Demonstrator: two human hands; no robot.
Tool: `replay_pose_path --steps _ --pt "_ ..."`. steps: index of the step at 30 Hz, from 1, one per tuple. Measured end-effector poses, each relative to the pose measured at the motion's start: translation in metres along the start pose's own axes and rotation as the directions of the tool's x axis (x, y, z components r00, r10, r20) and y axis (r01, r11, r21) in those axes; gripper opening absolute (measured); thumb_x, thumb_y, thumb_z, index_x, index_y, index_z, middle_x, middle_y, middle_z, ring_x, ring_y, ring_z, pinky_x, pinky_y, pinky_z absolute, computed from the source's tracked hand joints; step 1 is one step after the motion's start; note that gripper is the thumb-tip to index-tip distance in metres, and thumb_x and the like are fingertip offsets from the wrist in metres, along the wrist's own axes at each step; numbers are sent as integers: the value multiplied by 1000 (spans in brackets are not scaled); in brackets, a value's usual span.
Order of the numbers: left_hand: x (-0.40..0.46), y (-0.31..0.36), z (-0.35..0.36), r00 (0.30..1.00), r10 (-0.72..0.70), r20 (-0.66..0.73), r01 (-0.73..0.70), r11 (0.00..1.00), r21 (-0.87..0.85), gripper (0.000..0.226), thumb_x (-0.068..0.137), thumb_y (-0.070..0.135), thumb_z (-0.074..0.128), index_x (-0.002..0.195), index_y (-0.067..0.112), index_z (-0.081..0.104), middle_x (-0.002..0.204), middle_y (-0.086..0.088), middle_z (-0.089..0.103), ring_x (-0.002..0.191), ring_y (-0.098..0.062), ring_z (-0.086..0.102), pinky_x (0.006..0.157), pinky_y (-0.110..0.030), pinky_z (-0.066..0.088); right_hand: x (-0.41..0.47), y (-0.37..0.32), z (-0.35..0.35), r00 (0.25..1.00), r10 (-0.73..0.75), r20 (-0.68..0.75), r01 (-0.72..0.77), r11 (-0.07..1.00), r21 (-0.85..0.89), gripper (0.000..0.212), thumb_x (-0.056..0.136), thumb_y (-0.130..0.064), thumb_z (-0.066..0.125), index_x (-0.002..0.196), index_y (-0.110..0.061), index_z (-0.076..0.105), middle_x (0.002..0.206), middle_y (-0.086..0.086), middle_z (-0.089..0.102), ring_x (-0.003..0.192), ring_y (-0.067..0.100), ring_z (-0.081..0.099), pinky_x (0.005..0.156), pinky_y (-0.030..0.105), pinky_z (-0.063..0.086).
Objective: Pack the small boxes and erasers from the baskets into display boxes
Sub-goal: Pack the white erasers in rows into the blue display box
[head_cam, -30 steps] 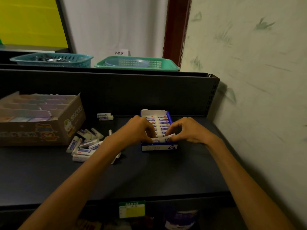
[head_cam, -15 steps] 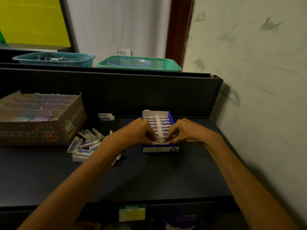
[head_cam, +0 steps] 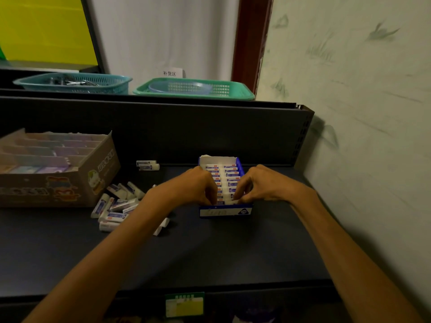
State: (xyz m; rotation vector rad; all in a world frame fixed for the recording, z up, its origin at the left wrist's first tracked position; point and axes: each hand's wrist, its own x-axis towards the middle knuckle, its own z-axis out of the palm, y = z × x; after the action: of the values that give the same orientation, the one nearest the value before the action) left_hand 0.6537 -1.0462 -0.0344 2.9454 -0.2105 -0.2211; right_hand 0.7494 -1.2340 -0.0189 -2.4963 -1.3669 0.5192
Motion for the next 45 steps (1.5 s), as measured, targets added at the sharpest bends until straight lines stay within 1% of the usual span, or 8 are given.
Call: replay_pose_path --steps 11,17,31,35,37,39,42,45 --pt "-5 -2 -3 999 40 4 -39 996 -76 24 87 22 63 110 25 65 122 7 58 114 -7 51 87 -17 38 4 -1 3 998 -3 63 0 999 38 24 87 -14 63 110 -20 66 131 -2 52 121 12 47 89 25 45" --pt "-2 0 -2 999 37 9 -36 998 -59 24 87 22 63 110 25 65 122 7 57 113 -7 51 87 -19 40 2 -1 3 998 -19 66 17 999 30 24 88 -15 63 111 -20 67 131 -3 50 121 12 46 94 27 44" --pt "1 -2 -1 1000 31 3 -31 996 -78 23 86 21 64 109 22 65 122 5 57 114 -9 51 88 -21 42 5 2 5 998 -32 55 28 996 81 22 87 -13 64 107 -21 68 128 -6 51 118 9 46 86 24 47" --pt "-3 -2 -4 998 44 -39 -49 988 -147 21 85 23 65 106 23 65 112 8 60 95 1 52 73 -10 43 5 4 3 998 -56 13 55 992 112 21 86 -18 65 107 -22 68 122 -9 53 110 4 48 79 17 46" --pt "-4 -3 -4 991 30 -129 -53 981 -184 20 84 25 66 104 24 65 107 11 60 90 3 52 77 -13 46 6 7 3 996 -64 -65 70 993 95 21 87 -19 65 107 -23 67 121 -9 54 105 1 48 74 14 45" --pt "-3 -5 -2 984 8 -177 -36 987 -158 21 84 25 65 105 24 64 109 10 60 95 2 53 81 -16 45 8 9 4 992 -59 -109 66 995 68 20 87 -19 65 106 -24 66 123 -6 55 106 2 49 79 18 49" --pt "-1 -8 3 991 -27 -133 12 993 -115 22 85 24 65 106 27 63 114 8 61 105 -4 56 88 -22 46 10 10 9 995 -43 -95 45 999 26 18 86 -20 66 104 -24 67 123 -4 58 113 7 53 91 31 51" --pt "0 -10 6 994 -34 -105 23 993 -112 21 86 24 64 107 27 63 115 9 61 106 -3 55 86 -18 43 11 10 11 996 -31 -87 34 999 34 18 86 -21 67 104 -24 68 121 -4 61 113 9 55 93 34 51"
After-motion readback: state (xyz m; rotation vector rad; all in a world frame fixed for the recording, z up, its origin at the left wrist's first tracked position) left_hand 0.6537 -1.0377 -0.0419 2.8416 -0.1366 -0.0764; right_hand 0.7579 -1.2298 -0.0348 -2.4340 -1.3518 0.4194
